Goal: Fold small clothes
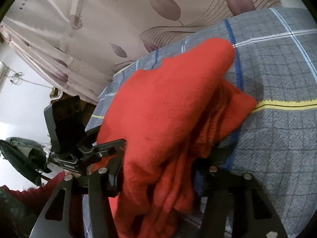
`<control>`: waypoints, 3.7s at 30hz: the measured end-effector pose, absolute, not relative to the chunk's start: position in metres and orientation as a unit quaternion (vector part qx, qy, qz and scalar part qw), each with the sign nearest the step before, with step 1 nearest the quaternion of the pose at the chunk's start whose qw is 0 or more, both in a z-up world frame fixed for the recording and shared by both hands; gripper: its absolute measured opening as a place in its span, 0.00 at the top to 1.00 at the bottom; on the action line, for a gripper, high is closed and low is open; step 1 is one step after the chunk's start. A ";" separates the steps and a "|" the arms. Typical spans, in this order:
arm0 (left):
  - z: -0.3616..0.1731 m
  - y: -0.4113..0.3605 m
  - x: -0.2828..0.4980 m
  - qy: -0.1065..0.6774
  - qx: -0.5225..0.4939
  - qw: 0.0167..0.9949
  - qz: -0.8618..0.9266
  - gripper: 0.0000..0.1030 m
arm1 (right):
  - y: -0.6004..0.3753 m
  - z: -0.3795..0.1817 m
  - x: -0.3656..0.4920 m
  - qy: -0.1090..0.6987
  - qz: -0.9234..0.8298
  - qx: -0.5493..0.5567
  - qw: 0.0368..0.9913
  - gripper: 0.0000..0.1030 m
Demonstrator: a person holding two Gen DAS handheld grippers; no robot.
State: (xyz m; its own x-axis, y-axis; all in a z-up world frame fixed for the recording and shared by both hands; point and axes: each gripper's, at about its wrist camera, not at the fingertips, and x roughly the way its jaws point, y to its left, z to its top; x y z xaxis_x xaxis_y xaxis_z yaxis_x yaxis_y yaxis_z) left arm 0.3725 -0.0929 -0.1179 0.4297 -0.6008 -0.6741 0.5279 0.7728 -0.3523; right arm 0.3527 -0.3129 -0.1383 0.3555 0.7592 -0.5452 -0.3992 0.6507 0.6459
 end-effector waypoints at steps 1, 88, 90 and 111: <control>-0.118 -0.093 0.372 0.416 -0.043 0.845 -0.333 0.26 | -0.312 -0.138 0.352 0.436 0.361 0.204 0.799 0.52; -0.101 -0.105 0.353 0.387 0.005 0.872 -0.299 0.64 | -0.297 -0.130 0.333 0.429 0.294 0.247 0.818 0.73; -0.099 -0.104 0.353 0.385 0.005 0.873 -0.298 0.64 | -0.296 -0.127 0.331 0.428 0.291 0.251 0.818 0.73; -0.063 -0.062 0.320 0.370 0.004 0.887 -0.276 0.65 | -0.254 -0.101 0.305 0.415 0.315 0.255 0.814 0.74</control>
State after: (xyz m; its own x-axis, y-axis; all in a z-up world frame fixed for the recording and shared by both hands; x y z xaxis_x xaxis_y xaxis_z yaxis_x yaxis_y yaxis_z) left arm 0.3203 -0.0616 -0.0631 0.5735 -0.4867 -0.6589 0.4925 0.8476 -0.1975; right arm 0.3054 -0.2542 -0.1010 0.4565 0.7250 -0.5157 -0.3012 0.6713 0.6772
